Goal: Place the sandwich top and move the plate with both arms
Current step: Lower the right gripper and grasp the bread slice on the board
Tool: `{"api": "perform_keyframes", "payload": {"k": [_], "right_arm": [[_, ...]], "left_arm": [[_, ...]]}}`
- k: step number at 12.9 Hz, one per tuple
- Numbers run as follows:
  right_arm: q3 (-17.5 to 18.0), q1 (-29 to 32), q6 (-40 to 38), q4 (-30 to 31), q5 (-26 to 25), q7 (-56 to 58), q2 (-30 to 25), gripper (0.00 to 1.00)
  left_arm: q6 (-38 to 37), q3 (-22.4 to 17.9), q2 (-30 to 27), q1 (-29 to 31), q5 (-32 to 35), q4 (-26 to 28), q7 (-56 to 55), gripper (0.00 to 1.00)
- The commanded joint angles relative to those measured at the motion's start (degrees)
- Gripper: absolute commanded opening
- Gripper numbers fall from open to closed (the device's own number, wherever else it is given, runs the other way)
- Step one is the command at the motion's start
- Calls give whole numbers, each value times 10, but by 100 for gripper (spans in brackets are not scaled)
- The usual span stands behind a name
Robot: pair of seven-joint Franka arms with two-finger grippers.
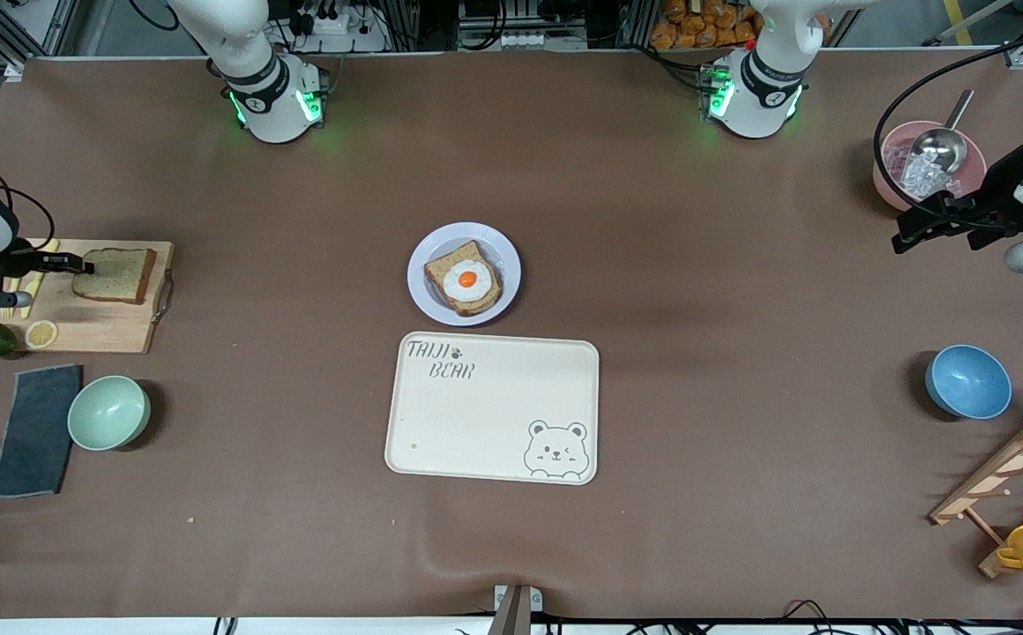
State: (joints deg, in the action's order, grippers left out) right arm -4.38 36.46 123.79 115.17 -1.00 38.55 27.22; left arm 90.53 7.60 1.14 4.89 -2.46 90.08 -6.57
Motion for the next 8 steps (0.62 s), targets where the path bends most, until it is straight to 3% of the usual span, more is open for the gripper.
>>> {"api": "perform_keyframes", "payload": {"k": [1,8], "right_arm": [[10,16,1,-1,-9,9,3,0],[24,6,-80,-42,-6,12,-23,0]], "left_arm": [[6,1,-1,9,-6,0,4,100],[8,1,4,8,-6,-2,4,100]]}}
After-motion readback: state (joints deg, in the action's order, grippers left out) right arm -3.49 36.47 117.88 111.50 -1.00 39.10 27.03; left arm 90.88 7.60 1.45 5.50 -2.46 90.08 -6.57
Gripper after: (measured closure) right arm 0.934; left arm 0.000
